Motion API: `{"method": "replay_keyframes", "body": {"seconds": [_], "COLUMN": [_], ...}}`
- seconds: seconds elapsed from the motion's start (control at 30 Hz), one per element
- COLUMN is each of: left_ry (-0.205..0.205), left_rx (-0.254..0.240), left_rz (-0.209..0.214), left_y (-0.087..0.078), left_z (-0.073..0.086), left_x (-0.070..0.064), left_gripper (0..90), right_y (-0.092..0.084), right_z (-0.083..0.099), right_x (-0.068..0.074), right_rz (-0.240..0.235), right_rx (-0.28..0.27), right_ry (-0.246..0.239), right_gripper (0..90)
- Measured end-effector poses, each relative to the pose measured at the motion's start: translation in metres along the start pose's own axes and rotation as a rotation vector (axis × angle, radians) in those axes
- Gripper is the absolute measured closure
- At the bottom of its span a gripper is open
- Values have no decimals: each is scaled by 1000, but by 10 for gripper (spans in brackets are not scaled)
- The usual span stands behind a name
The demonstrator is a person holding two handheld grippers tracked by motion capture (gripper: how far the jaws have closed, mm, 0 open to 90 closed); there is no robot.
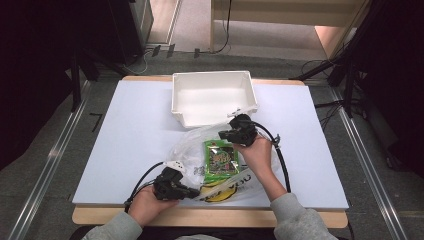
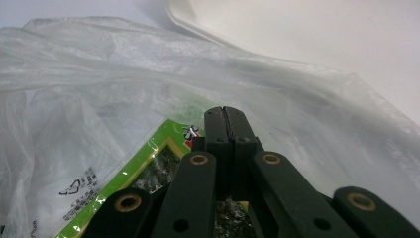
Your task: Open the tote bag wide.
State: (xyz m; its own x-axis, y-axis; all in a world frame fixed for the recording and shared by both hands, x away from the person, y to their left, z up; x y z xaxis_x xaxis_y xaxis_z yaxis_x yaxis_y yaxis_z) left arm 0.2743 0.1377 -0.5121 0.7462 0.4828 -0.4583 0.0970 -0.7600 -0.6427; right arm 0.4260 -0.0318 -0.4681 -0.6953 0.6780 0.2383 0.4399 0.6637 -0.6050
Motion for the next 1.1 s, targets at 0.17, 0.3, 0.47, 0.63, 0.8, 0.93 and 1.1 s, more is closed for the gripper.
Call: {"method": "replay_keyframes", "body": {"seconds": [0.17,0.3,0.47,0.63,0.8,0.93,1.1], "left_ry": [6,3,8,3,-1,-6,2], "left_rx": [-1,-1,7,9,24,28,2], "left_rz": [-11,-7,2,4,28,36,20], "left_y": [1,1,1,0,0,-1,-6], "left_z": [-1,-1,0,1,4,5,-2], "left_x": [-1,-1,-1,-2,-5,-7,-7], "left_gripper": [900,900,900,900,900,890,813], "right_y": [11,28,41,53,58,59,54], "right_z": [4,3,3,5,6,5,5], "right_x": [-1,-5,-9,-12,-15,-17,-14], "right_rz": [6,20,34,47,55,56,43], "right_rx": [23,31,48,68,71,70,75], "right_ry": [-3,4,16,22,32,34,29], "right_gripper": [900,900,900,900,900,900,900]}}
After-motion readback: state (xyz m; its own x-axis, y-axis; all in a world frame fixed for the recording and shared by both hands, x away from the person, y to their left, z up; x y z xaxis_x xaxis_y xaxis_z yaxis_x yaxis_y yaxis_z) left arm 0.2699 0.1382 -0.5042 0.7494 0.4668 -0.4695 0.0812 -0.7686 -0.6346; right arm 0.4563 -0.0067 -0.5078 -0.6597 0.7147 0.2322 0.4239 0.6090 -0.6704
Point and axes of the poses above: each handheld gripper's, and its own axes: y roughly forward along the jaws, z roughly out of its underside, x roughly to its left, the point moved 6 cm from there along y, roughly forward along the jaws, and after that the axes turned 8 degrees about -x, right-handed, at the moved point
